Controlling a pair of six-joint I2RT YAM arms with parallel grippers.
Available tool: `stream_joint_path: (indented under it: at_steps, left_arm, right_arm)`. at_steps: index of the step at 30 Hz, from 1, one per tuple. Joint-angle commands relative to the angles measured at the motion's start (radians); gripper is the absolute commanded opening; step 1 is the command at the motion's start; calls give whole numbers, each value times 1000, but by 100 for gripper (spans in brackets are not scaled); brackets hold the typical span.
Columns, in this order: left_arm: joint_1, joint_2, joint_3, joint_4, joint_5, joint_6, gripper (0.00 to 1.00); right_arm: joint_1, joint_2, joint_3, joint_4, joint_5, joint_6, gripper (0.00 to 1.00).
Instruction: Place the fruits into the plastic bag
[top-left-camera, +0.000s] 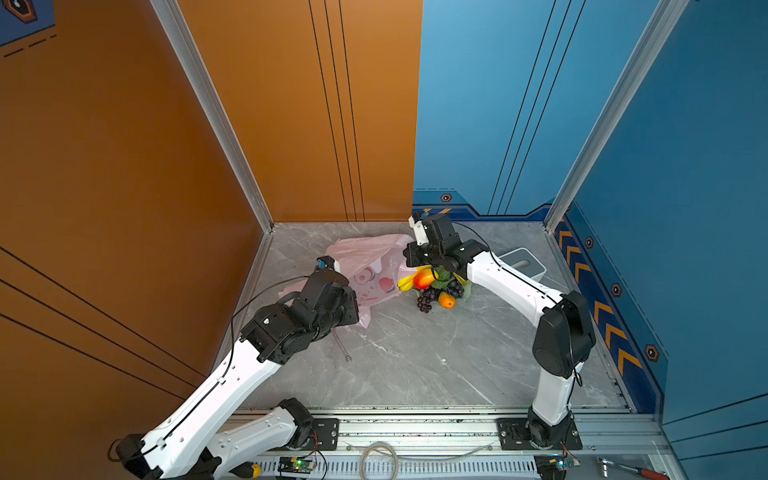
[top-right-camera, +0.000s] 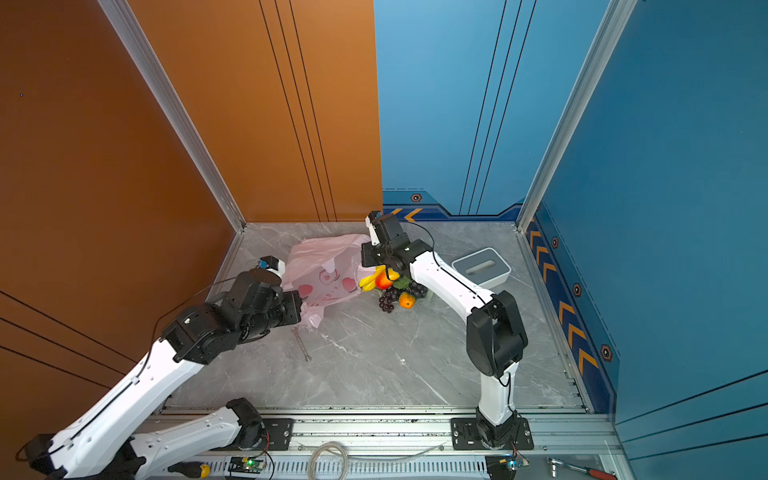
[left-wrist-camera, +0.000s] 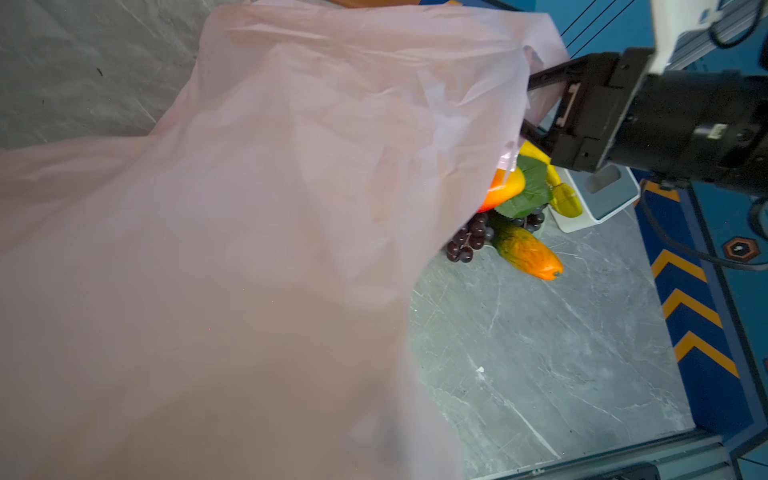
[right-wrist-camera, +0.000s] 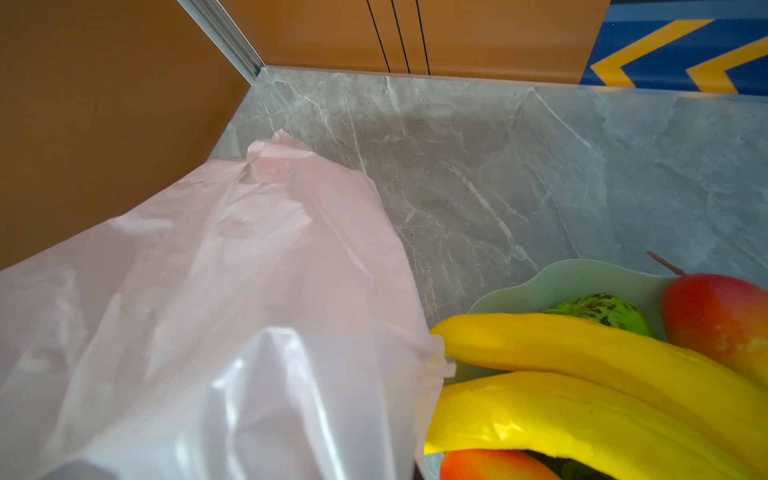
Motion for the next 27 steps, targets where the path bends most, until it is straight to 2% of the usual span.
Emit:
stream_joint_path:
  at_steps: [1, 6, 11, 14, 21, 27]
  left_arm:
    - [-62, -37, 58, -120, -108, -65, 0]
    - [-125, -86, 53, -173, -149, -131, 0]
    - [-125, -46, 43, -173, -143, -127, 0]
    - [-91, 23, 66, -173, -102, -107, 0]
    - [91, 183, 157, -167, 40, -43, 0]
    - [138, 276, 230, -152, 95, 38, 0]
  right_arm:
    - [21, -60, 32, -21, 8, 10, 0]
    - [31, -83, -3, -42, 27, 6, 0]
    - [10, -50, -14, -45, 29, 12, 0]
    - [-2, -14, 0, -49, 31, 16, 0]
    - [-29, 88, 68, -71, 25, 21, 0]
    - [-40, 180, 175, -71, 14, 21, 0]
